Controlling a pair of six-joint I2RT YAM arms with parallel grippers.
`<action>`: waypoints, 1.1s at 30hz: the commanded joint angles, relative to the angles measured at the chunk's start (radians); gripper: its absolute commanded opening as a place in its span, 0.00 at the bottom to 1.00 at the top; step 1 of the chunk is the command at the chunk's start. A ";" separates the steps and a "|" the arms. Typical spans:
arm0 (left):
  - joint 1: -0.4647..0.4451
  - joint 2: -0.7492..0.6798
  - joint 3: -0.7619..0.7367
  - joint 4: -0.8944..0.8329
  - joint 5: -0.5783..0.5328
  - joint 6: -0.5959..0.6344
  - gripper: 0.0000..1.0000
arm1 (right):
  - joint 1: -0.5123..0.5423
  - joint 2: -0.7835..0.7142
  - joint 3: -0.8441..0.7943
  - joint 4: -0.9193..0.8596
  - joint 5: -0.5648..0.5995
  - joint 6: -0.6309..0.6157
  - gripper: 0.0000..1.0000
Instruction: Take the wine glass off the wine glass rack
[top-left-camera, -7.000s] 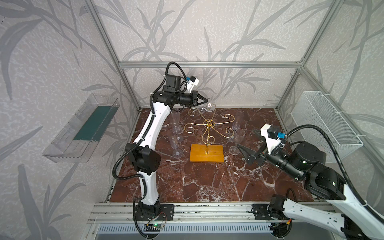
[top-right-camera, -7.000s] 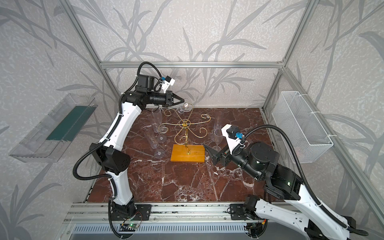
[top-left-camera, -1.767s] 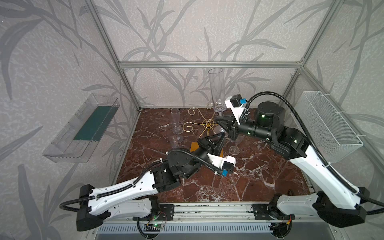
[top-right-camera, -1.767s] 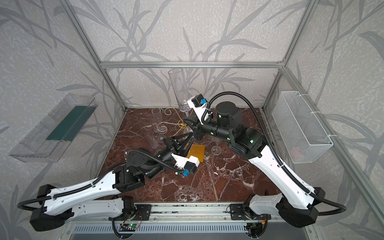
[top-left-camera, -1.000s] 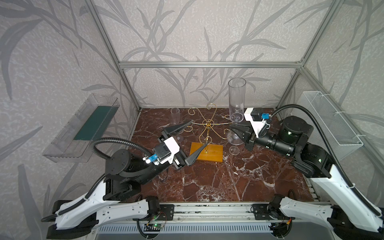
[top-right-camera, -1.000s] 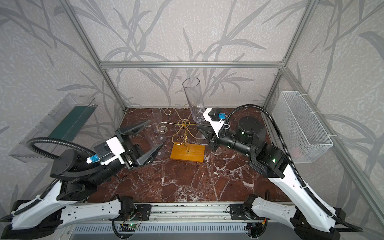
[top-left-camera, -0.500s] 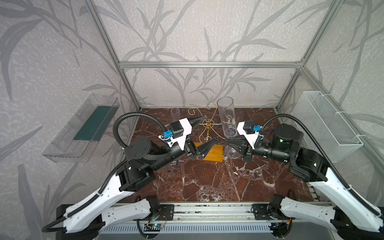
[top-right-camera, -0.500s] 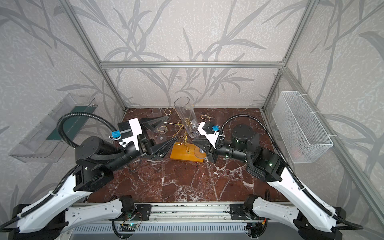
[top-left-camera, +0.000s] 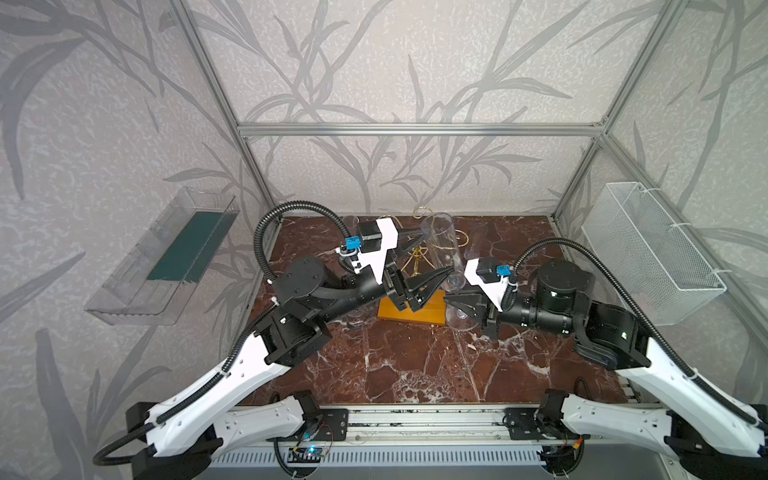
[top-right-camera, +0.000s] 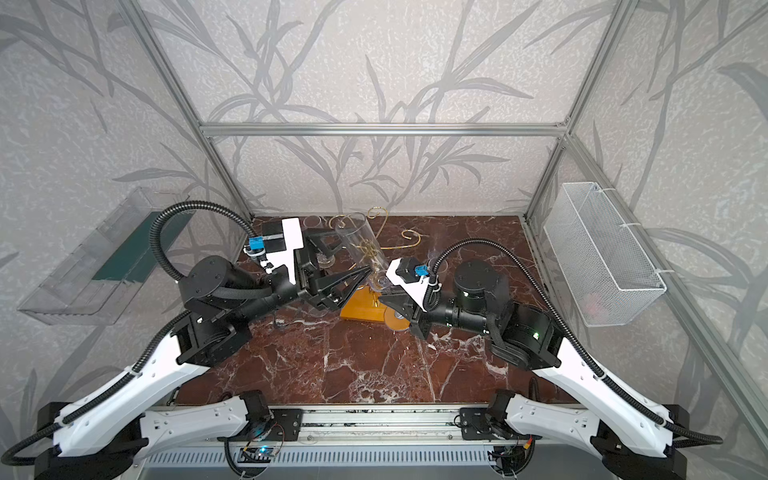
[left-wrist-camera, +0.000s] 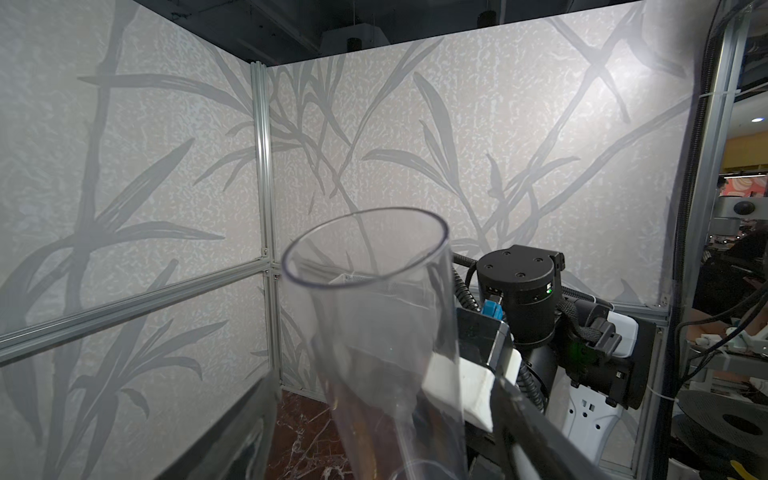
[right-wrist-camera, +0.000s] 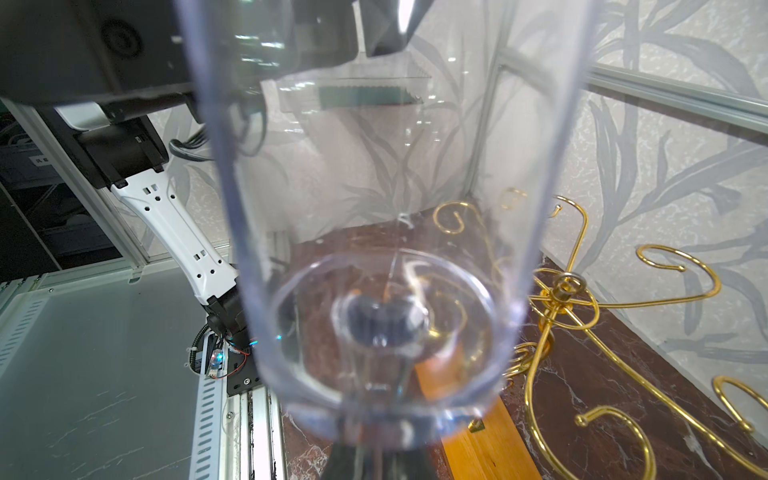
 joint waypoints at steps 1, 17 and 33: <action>0.007 0.004 0.034 0.058 0.032 -0.056 0.80 | 0.016 -0.015 -0.018 0.018 0.015 0.014 0.00; 0.017 0.022 0.000 0.092 0.097 -0.125 0.35 | 0.038 -0.009 -0.056 0.015 0.081 0.012 0.00; 0.017 -0.142 -0.117 -0.085 0.009 -0.043 0.33 | 0.043 -0.107 -0.053 0.084 0.168 0.014 0.73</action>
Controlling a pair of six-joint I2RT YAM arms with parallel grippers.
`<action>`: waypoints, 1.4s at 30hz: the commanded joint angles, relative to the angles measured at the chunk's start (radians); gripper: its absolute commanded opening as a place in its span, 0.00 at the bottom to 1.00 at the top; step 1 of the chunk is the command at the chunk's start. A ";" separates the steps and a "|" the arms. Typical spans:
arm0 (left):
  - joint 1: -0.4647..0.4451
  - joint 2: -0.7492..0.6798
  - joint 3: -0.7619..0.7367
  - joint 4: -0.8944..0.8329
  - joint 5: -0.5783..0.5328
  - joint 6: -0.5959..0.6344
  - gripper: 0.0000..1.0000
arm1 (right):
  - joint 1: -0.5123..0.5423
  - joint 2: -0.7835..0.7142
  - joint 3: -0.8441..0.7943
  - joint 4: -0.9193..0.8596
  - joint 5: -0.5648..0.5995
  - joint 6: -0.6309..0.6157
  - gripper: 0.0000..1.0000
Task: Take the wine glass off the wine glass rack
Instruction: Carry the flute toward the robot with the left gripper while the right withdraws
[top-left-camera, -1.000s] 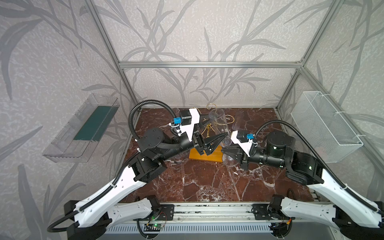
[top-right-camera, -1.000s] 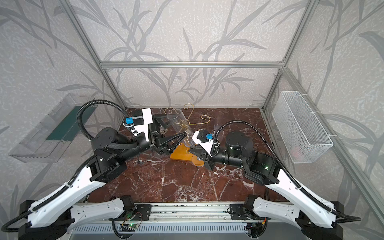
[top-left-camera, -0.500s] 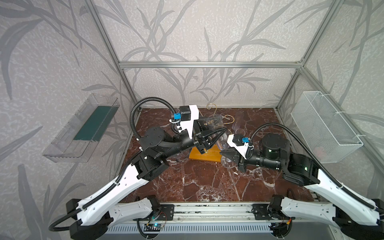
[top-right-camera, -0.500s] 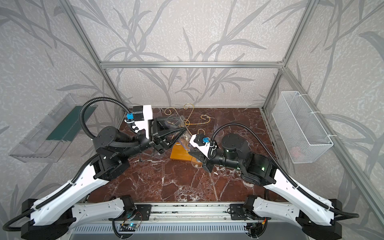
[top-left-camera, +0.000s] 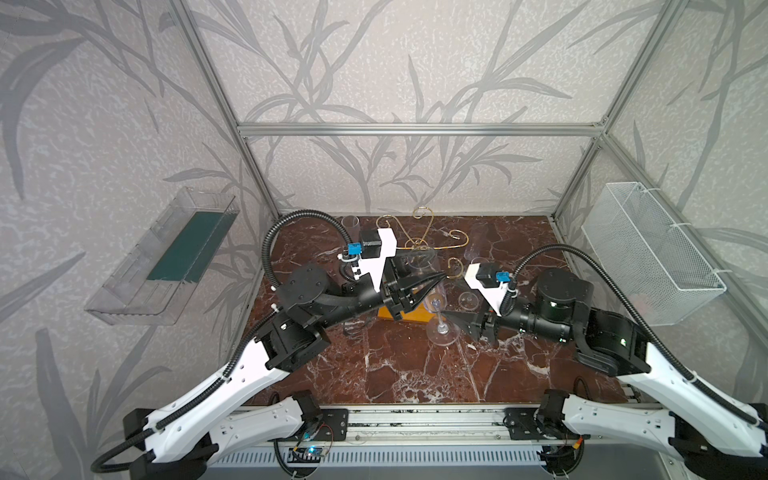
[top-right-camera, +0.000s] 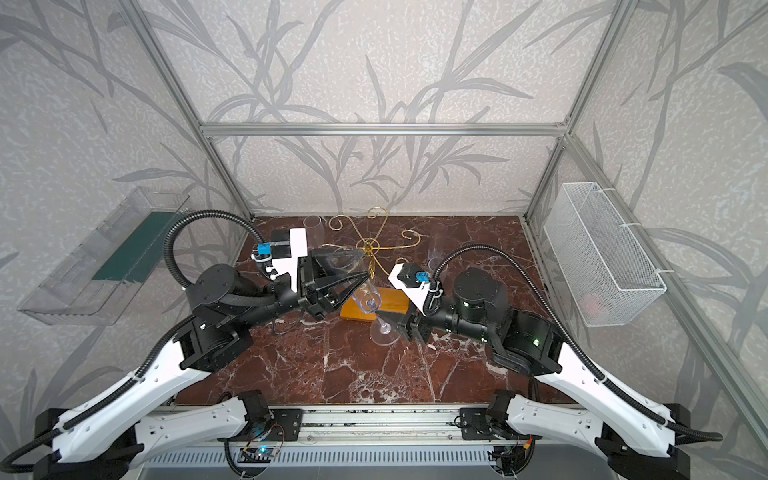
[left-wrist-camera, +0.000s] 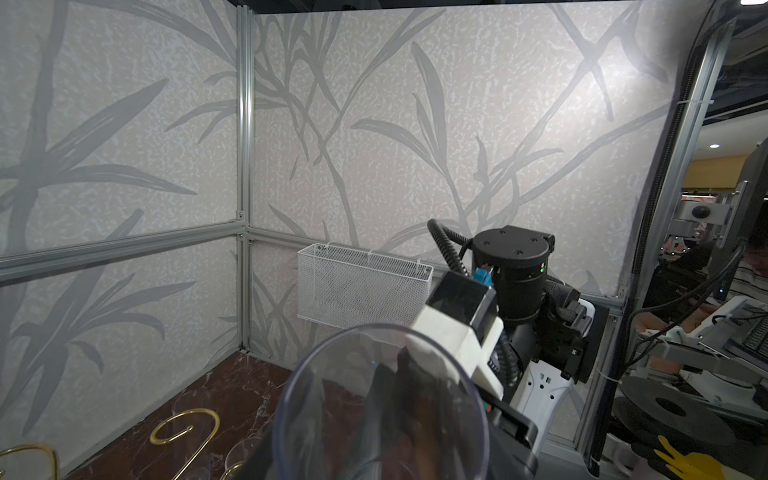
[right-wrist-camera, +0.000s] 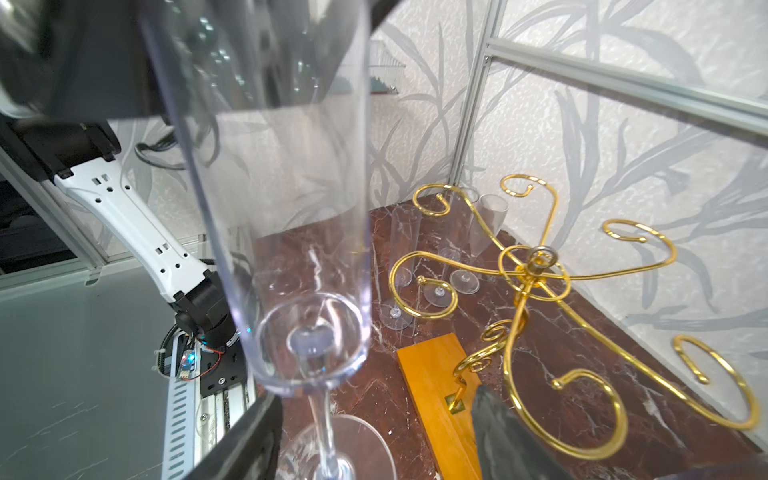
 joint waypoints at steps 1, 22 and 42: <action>0.001 -0.074 -0.006 -0.080 -0.039 0.051 0.32 | 0.005 -0.056 0.002 0.060 0.041 0.003 0.73; 0.000 -0.420 -0.446 -0.217 -0.290 0.107 0.33 | 0.005 -0.259 -0.150 0.179 0.420 -0.016 0.76; -0.166 -0.111 -0.556 0.216 -0.219 0.209 0.31 | 0.004 -0.357 -0.222 0.170 0.579 -0.048 0.77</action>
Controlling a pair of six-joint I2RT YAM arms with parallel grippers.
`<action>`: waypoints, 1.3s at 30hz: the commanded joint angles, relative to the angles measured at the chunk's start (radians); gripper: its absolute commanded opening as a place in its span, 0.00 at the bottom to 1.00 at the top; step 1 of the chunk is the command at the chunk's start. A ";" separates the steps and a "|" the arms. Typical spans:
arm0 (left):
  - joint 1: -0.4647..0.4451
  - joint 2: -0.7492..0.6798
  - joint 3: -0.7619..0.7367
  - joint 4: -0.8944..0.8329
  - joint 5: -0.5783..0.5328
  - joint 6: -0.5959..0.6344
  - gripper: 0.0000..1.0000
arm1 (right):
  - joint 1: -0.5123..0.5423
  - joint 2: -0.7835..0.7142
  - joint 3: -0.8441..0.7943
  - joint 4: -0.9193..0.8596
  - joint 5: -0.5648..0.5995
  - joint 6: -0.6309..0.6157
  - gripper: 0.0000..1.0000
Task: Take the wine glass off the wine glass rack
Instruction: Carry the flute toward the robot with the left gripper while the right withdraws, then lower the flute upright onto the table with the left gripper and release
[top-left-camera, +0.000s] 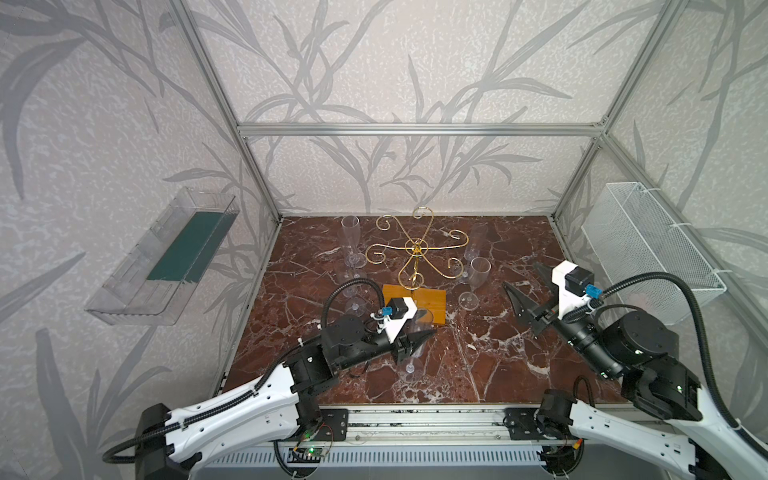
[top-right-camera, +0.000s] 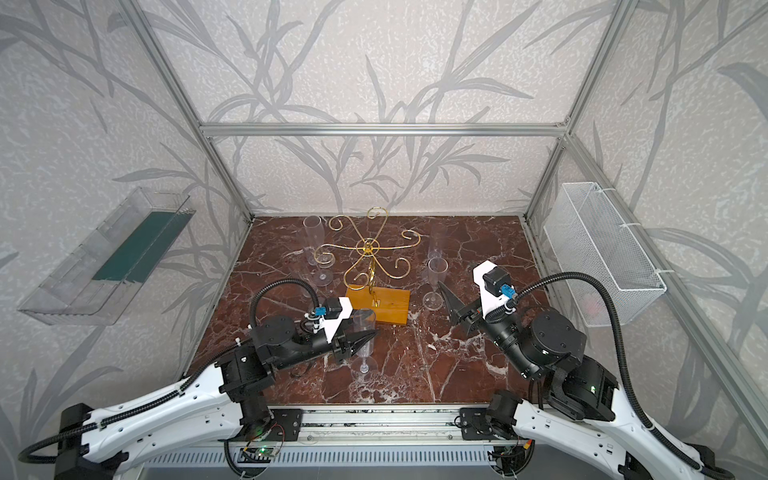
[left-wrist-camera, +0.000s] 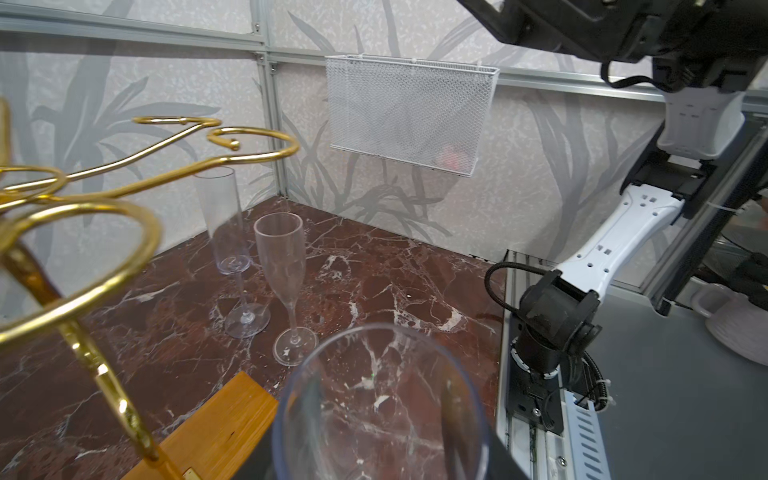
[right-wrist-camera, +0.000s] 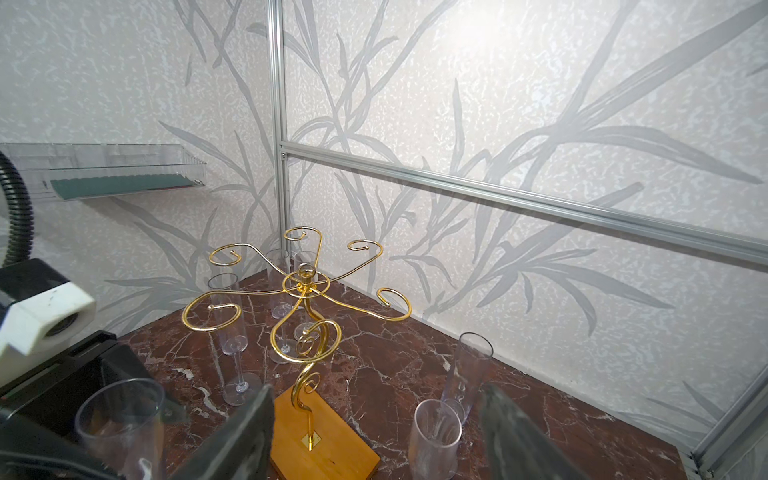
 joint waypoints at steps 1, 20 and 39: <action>-0.043 0.024 0.015 0.110 -0.040 0.062 0.31 | 0.004 -0.016 0.001 0.018 0.026 -0.015 0.77; -0.171 0.562 0.094 0.680 -0.257 0.168 0.30 | 0.005 -0.099 -0.045 0.041 0.159 -0.057 0.78; -0.176 0.985 0.296 1.022 -0.537 0.208 0.30 | 0.004 -0.149 -0.066 0.006 0.159 -0.042 0.78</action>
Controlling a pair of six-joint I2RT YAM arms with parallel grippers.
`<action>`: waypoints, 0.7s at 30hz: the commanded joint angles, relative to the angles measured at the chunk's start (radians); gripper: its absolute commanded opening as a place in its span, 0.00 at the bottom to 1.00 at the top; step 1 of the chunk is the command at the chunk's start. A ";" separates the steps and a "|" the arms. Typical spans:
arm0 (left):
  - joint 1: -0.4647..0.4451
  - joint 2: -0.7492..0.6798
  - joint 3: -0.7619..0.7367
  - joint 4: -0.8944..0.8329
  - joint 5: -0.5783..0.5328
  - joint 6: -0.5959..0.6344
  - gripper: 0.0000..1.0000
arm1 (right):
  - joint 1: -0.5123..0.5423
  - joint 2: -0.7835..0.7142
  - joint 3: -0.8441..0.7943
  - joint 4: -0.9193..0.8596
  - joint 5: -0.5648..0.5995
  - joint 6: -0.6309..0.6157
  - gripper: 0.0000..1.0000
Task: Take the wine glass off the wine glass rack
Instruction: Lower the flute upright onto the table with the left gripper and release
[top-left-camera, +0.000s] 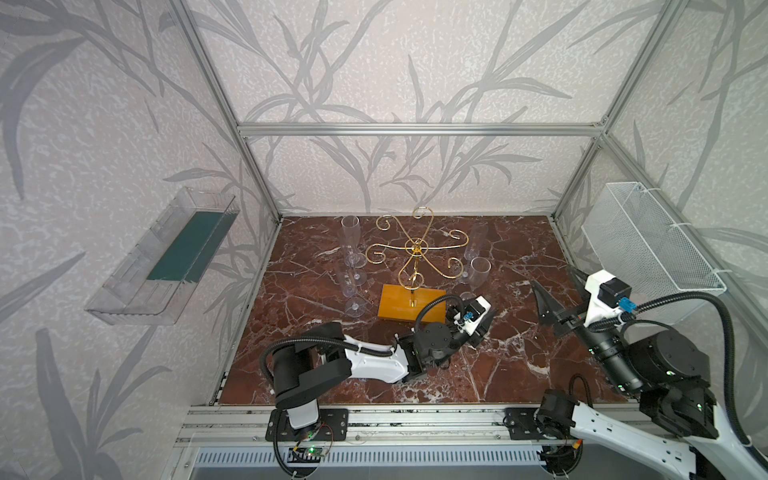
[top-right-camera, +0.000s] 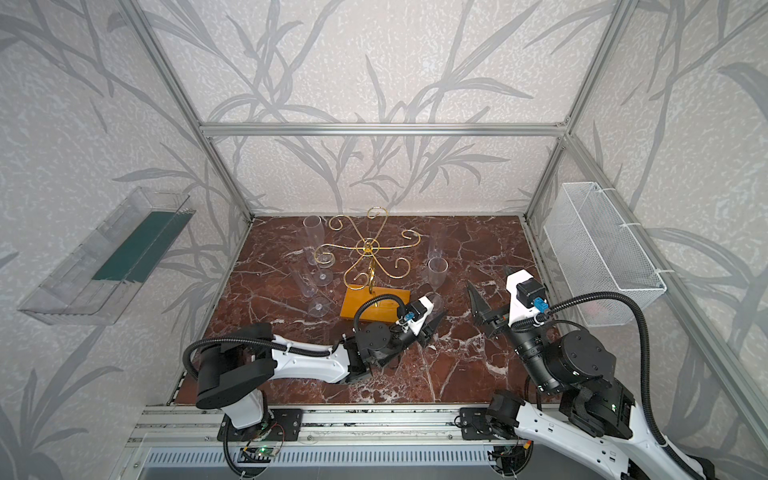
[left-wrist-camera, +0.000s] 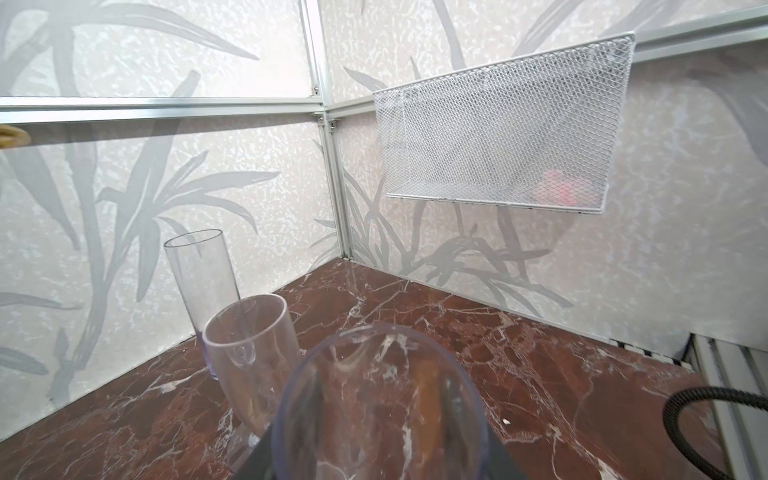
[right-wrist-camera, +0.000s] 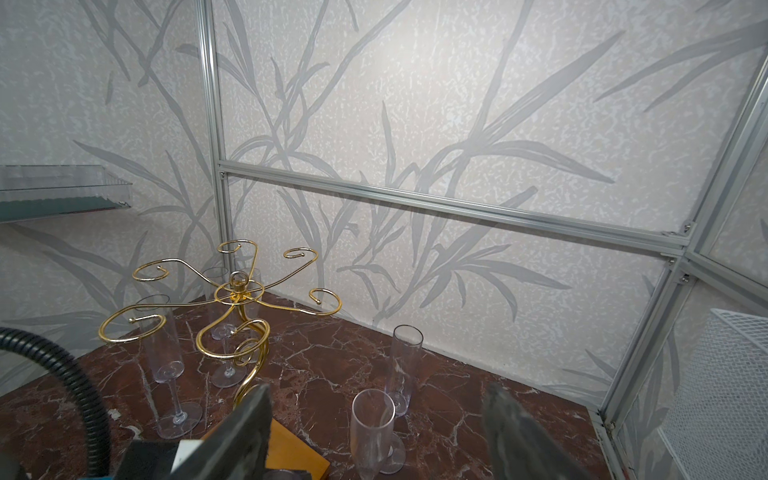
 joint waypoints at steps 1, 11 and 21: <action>-0.001 0.030 0.050 0.109 -0.058 0.013 0.30 | 0.004 -0.003 -0.007 0.000 0.010 0.009 0.78; 0.010 0.118 0.075 0.170 -0.120 -0.043 0.29 | 0.005 -0.005 0.002 -0.023 0.017 0.013 0.79; 0.011 0.128 0.087 0.116 -0.126 -0.061 0.43 | 0.005 -0.006 -0.007 -0.016 0.023 0.018 0.79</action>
